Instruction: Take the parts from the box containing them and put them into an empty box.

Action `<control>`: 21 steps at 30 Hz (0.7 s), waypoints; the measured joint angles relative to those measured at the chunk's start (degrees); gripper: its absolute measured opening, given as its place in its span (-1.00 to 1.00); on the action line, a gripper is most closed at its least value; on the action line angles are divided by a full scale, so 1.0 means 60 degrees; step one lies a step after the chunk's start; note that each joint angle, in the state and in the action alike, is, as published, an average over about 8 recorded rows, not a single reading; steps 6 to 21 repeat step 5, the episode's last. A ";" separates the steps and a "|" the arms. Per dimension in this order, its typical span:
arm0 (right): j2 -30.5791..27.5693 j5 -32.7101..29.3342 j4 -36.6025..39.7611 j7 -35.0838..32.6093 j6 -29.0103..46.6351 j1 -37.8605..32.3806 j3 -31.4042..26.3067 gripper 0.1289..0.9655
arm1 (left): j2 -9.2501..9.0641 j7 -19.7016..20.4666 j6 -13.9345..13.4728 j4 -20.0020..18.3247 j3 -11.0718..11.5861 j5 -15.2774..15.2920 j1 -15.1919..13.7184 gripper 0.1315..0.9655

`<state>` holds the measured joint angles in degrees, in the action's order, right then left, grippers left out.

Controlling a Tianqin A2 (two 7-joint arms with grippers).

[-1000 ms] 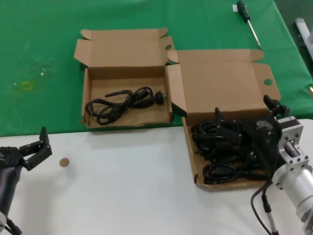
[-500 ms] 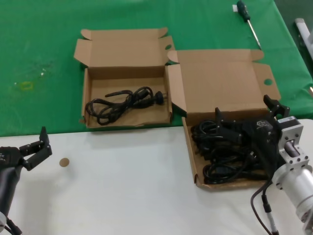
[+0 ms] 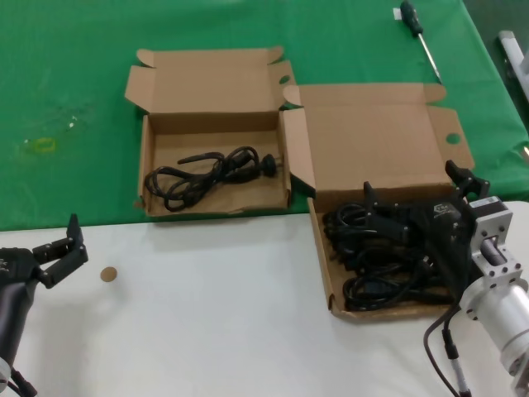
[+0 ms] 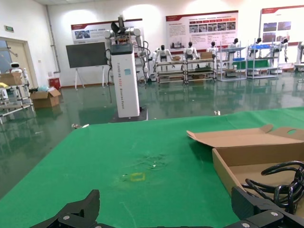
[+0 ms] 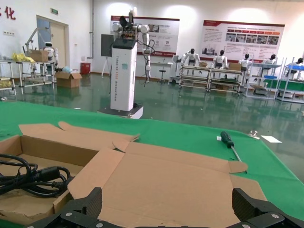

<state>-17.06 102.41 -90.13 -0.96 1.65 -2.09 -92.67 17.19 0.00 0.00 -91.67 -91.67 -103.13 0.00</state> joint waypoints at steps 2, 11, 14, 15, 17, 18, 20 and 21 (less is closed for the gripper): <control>0.0000 0.0000 0.0000 0.0000 0.0000 0.0000 0.0000 1.00 | 0.0000 0.0000 0.0000 0.0000 0.0000 0.0000 0.0000 1.00; 0.0000 0.0000 0.0000 0.0000 0.0000 0.0000 0.0000 1.00 | 0.0000 0.0000 0.0000 0.0000 0.0000 0.0000 0.0000 1.00; 0.0000 0.0000 0.0000 0.0000 0.0000 0.0000 0.0000 1.00 | 0.0000 0.0000 0.0000 0.0000 0.0000 0.0000 0.0000 1.00; 0.0000 0.0000 0.0000 0.0000 0.0000 0.0000 0.0000 1.00 | 0.0000 0.0000 0.0000 0.0000 0.0000 0.0000 0.0000 1.00; 0.0000 0.0000 0.0000 0.0000 0.0000 0.0000 0.0000 1.00 | 0.0000 0.0000 0.0000 0.0000 0.0000 0.0000 0.0000 1.00; 0.0000 0.0000 0.0000 0.0000 0.0000 0.0000 0.0000 1.00 | 0.0000 0.0000 0.0000 0.0000 0.0000 0.0000 0.0000 1.00; 0.0000 0.0000 0.0000 0.0000 0.0000 0.0000 0.0000 1.00 | 0.0000 0.0000 0.0000 0.0000 0.0000 0.0000 0.0000 1.00; 0.0000 0.0000 0.0000 0.0000 0.0000 0.0000 0.0000 1.00 | 0.0000 0.0000 0.0000 0.0000 0.0000 0.0000 0.0000 1.00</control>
